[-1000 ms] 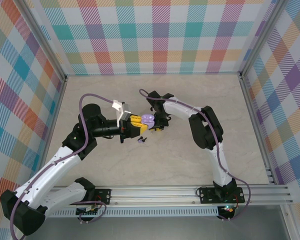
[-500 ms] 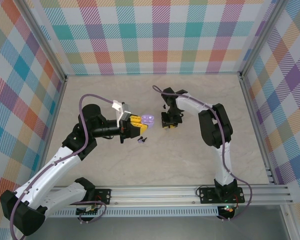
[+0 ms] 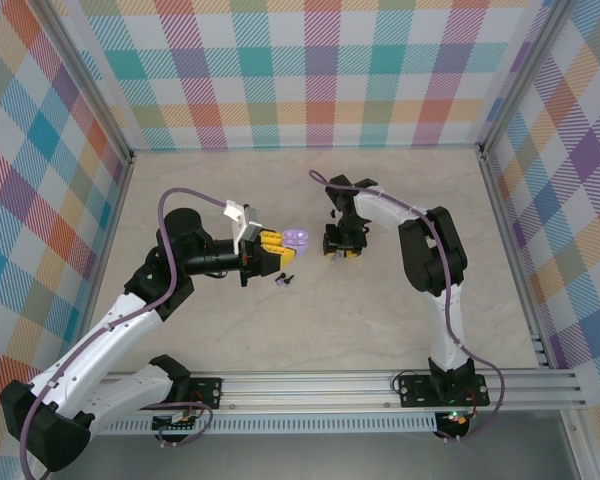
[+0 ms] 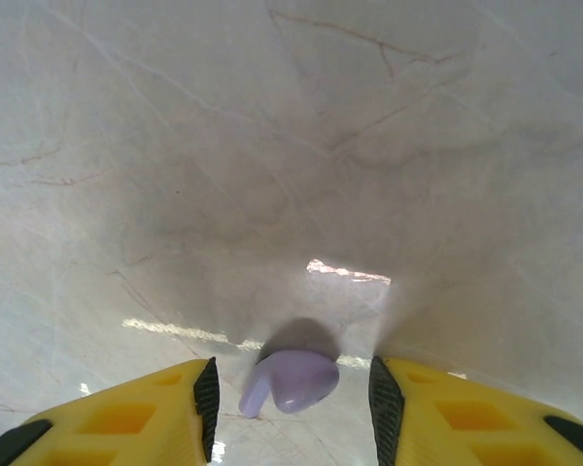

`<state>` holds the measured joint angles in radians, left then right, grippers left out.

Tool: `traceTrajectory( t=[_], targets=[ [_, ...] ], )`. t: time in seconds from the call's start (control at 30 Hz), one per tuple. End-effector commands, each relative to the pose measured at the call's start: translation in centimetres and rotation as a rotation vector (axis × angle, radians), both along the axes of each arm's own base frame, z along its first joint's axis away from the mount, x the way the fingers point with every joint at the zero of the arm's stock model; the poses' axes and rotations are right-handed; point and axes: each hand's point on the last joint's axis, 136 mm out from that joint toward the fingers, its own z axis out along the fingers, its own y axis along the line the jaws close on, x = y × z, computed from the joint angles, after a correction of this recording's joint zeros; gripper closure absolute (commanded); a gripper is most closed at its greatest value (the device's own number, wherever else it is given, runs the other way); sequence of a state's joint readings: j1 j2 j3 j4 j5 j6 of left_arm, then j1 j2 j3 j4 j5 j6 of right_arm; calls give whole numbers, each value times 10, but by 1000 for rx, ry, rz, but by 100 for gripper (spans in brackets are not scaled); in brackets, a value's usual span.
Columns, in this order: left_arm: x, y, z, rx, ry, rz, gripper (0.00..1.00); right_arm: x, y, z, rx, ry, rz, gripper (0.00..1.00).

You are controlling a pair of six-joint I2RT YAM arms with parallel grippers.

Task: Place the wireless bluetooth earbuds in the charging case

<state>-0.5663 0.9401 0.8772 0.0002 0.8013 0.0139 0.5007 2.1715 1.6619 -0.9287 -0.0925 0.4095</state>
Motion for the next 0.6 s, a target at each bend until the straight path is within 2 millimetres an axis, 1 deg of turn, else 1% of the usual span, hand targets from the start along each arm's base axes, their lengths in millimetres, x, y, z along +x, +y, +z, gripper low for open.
traceTrajectory(
  t=[0.0, 0.1, 0.17, 0.27, 0.57],
  targets=[
    [0, 0, 4, -16, -4, -1, 86, -3, 7, 8, 35, 19, -110, 53],
    [0, 0, 5, -17, -4, -3, 86, -2, 6, 9, 24, 23, -178, 56],
    [0, 0, 4, -14, -3, -1, 86, -1, 1, 8, -1, 22, -223, 56],
    [1, 0, 3, -12, 0, 0, 86, -2, 1, 7, -6, 31, -258, 58],
    [1, 0, 2, -14, -2, -4, 86, -7, 6, 5, -20, 44, -272, 59]
  ],
)
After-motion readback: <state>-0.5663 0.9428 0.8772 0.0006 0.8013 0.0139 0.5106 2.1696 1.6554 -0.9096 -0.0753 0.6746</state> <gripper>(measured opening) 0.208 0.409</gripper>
